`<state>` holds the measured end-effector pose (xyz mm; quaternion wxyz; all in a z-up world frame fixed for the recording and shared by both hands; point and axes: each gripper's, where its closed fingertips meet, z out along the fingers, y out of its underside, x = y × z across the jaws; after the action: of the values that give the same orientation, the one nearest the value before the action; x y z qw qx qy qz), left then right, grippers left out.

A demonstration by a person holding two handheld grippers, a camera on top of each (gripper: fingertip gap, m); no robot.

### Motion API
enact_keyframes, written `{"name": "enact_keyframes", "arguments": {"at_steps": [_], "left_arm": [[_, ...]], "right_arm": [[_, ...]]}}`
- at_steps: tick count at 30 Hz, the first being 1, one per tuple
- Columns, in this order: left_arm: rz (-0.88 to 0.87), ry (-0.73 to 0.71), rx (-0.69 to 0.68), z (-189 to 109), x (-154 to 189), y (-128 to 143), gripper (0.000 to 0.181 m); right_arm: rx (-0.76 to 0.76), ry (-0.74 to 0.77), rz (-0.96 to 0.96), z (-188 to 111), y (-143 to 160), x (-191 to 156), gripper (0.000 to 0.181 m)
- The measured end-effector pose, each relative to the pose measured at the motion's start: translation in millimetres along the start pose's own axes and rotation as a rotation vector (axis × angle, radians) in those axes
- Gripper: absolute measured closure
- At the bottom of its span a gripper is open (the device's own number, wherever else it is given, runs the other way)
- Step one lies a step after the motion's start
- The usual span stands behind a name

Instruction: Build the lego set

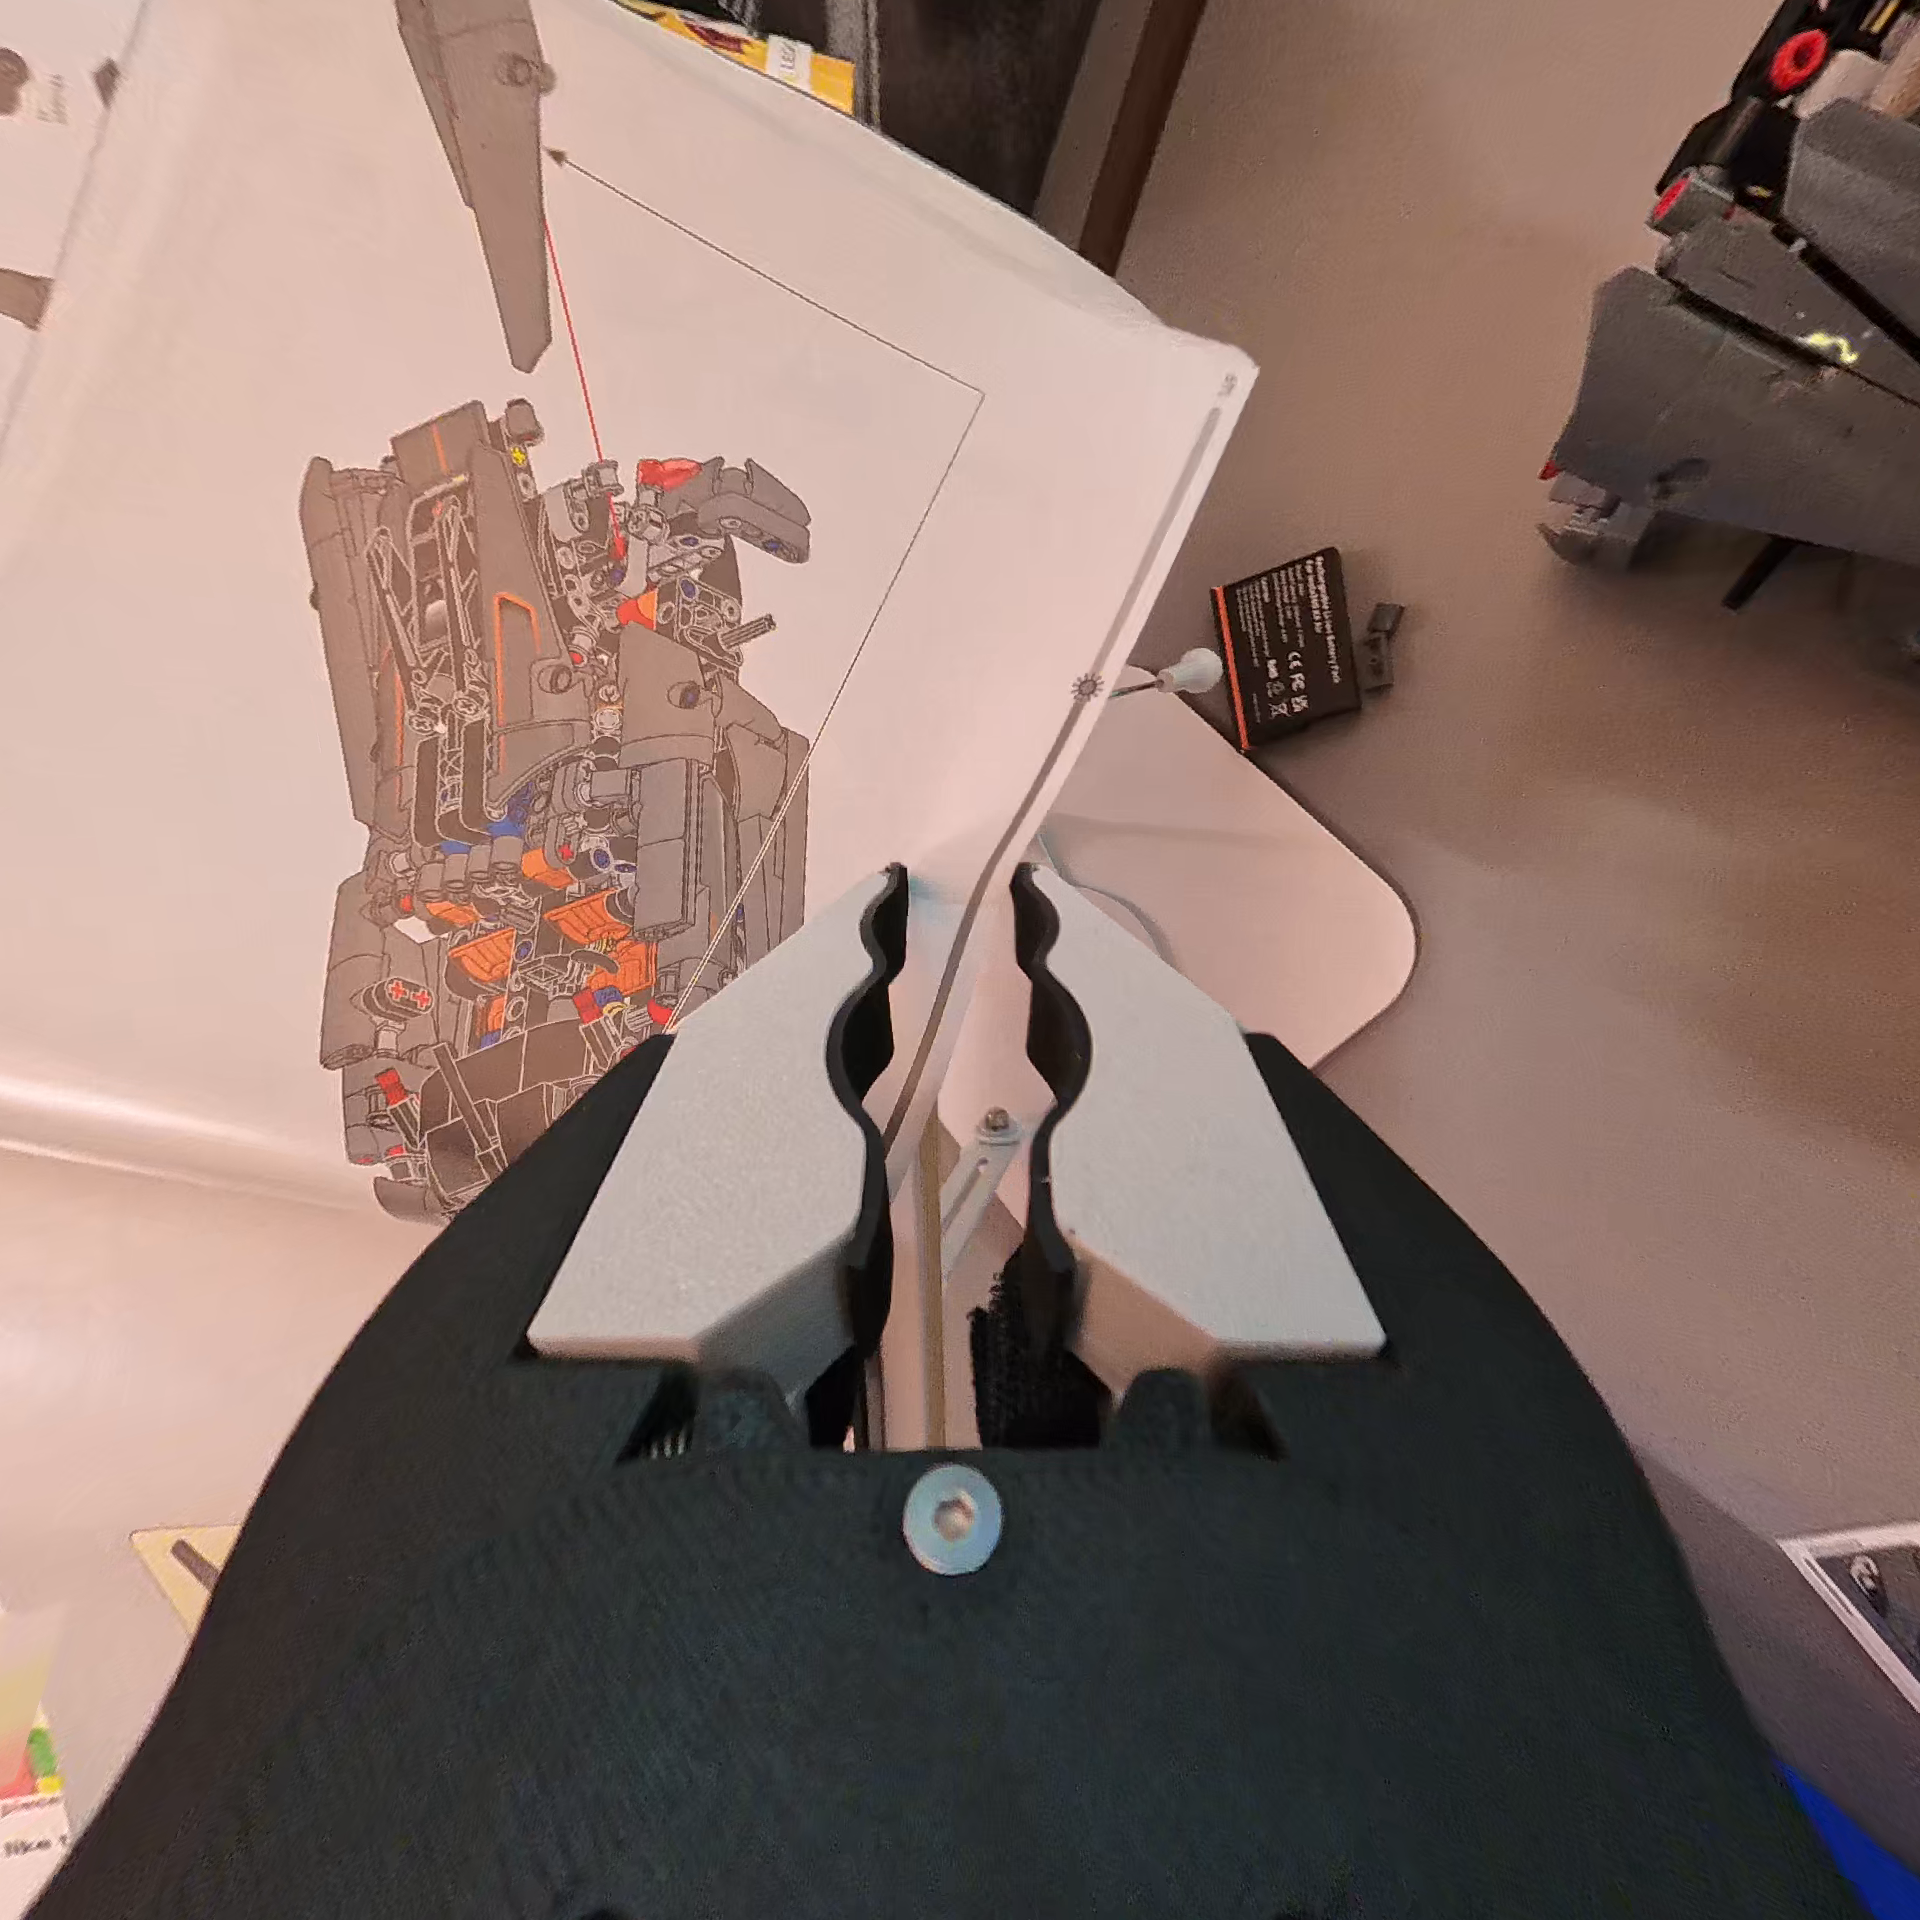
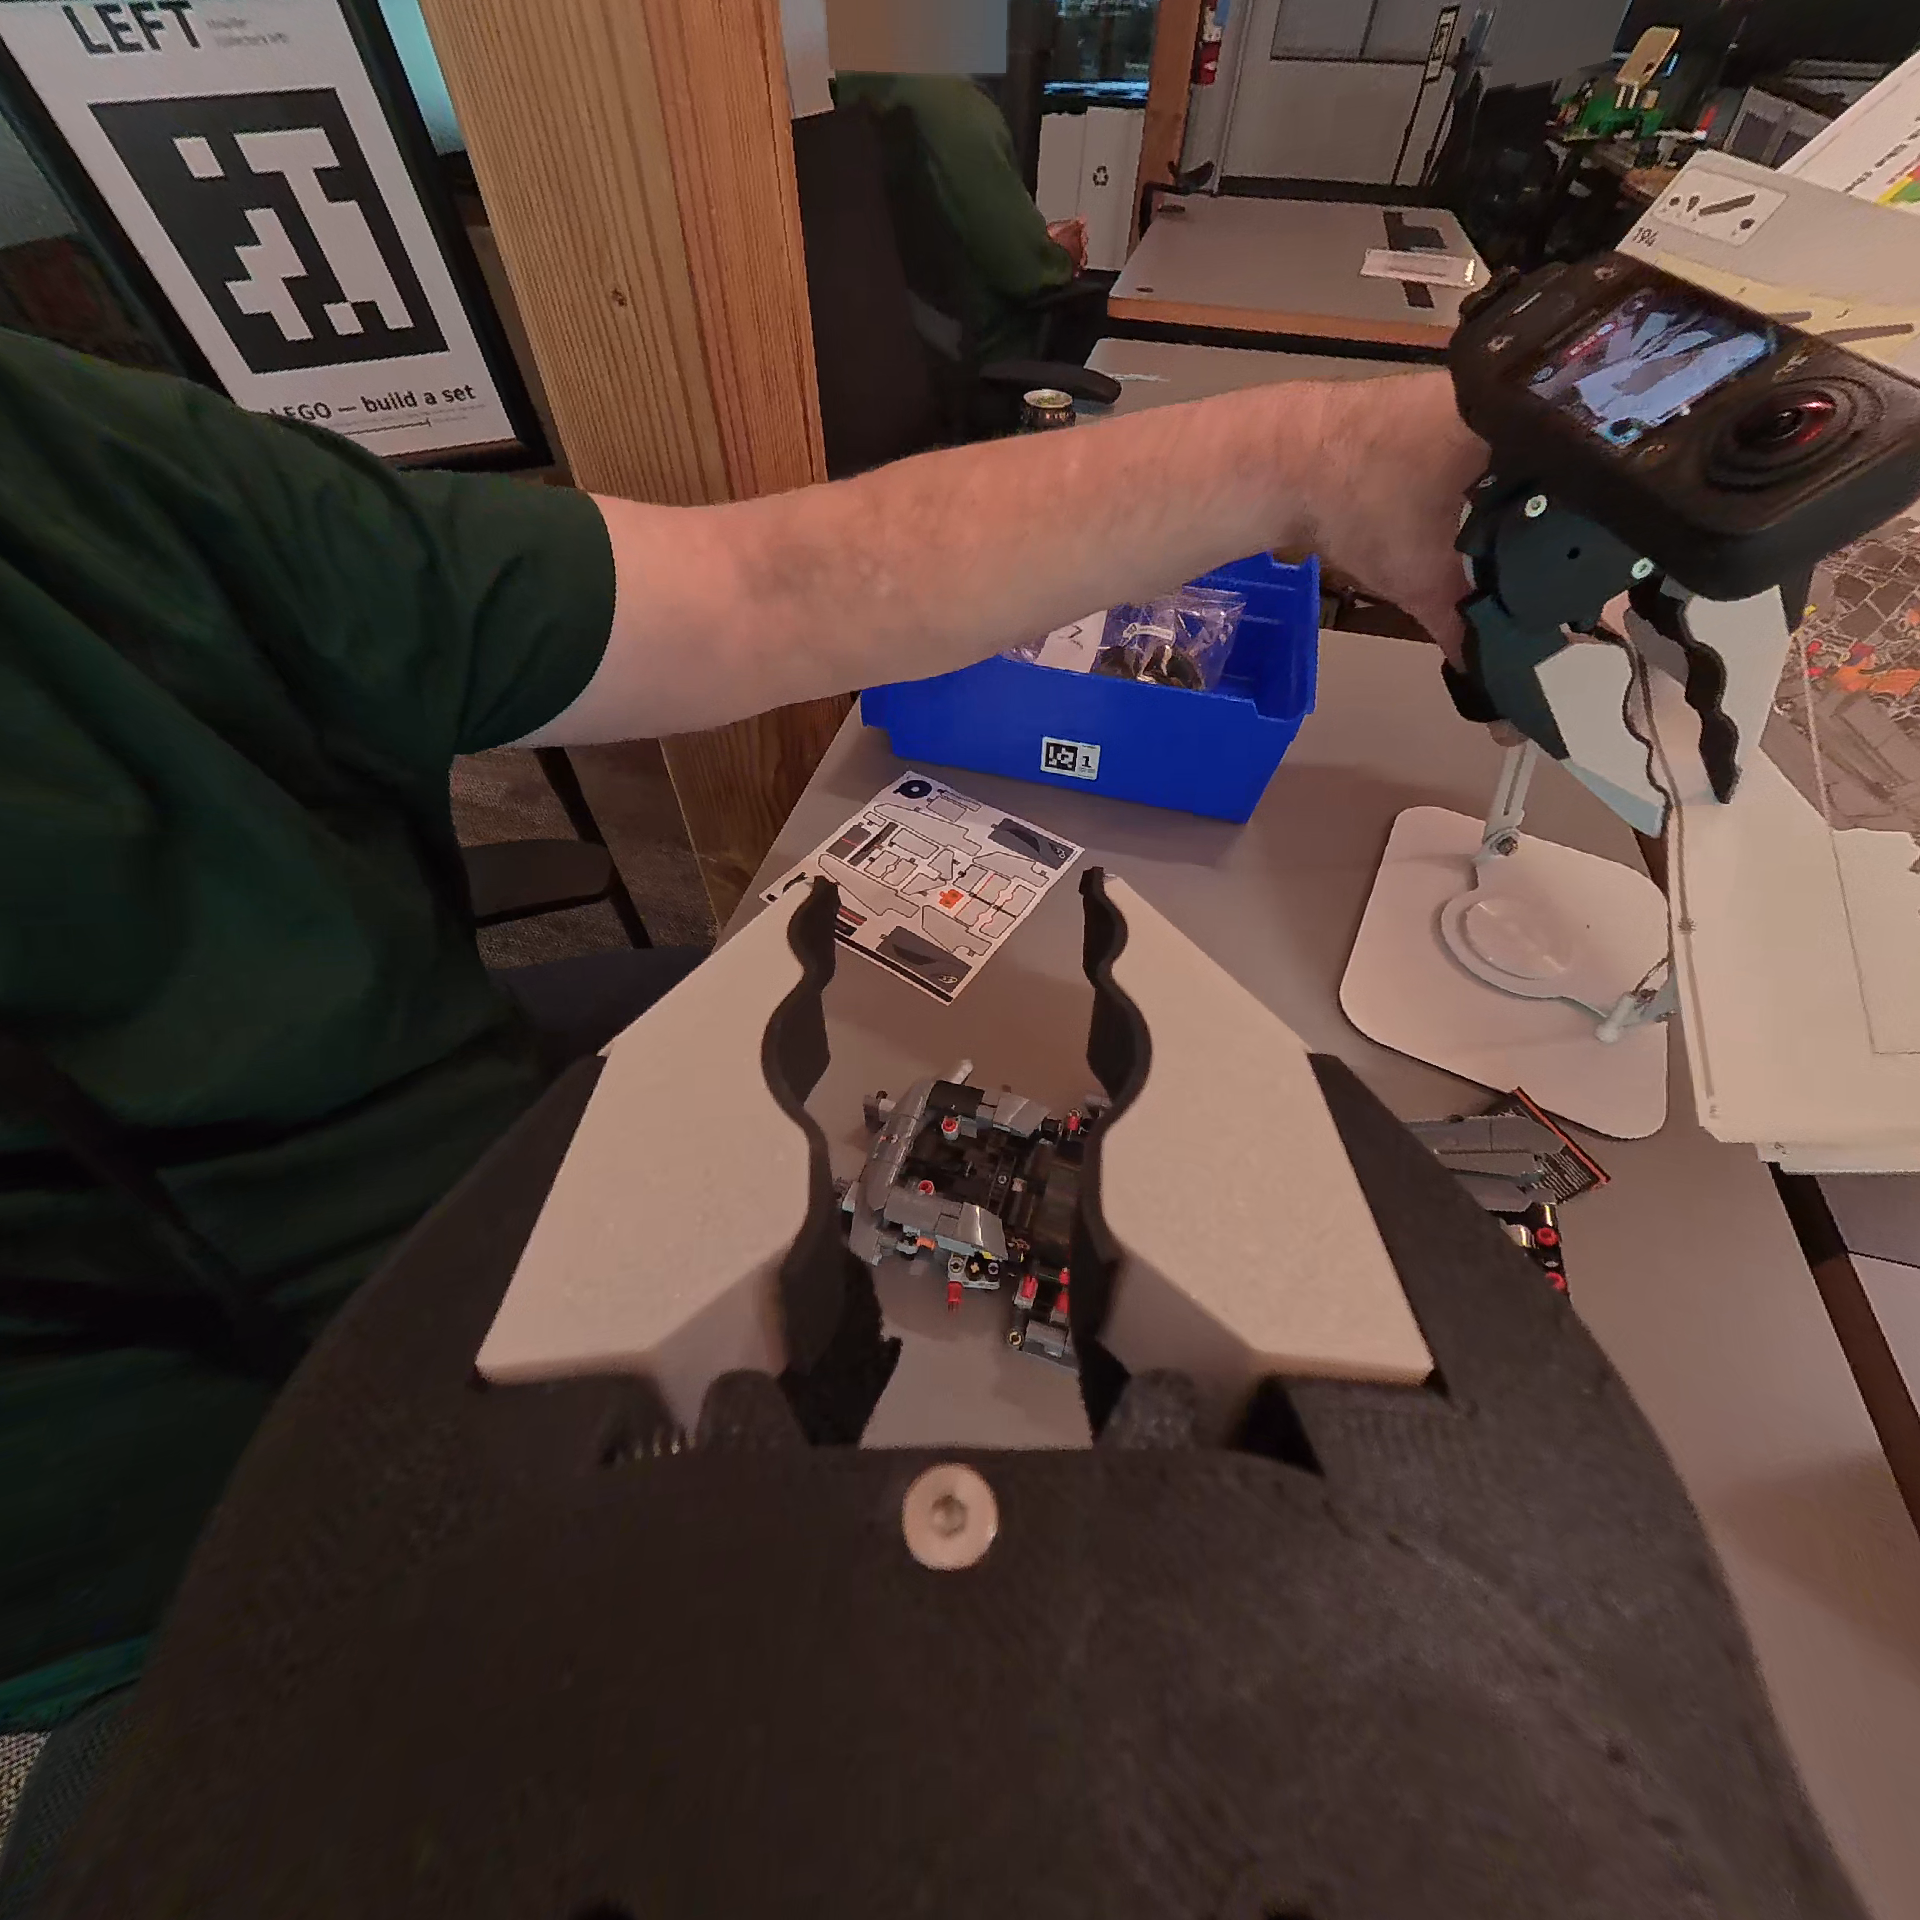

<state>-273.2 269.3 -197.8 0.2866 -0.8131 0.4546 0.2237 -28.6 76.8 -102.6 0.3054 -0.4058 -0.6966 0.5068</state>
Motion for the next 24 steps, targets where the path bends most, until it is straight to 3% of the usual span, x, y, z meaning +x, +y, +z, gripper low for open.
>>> {"name": "enact_keyframes", "arguments": {"at_steps": [24], "left_arm": [[-0.030, 0.146, -0.047, 1.6, 1.3, 8.7, 0.174]], "right_arm": [[0.019, -0.006, 0.004, -6.4, -2.4, 0.5, 0.135]]}}
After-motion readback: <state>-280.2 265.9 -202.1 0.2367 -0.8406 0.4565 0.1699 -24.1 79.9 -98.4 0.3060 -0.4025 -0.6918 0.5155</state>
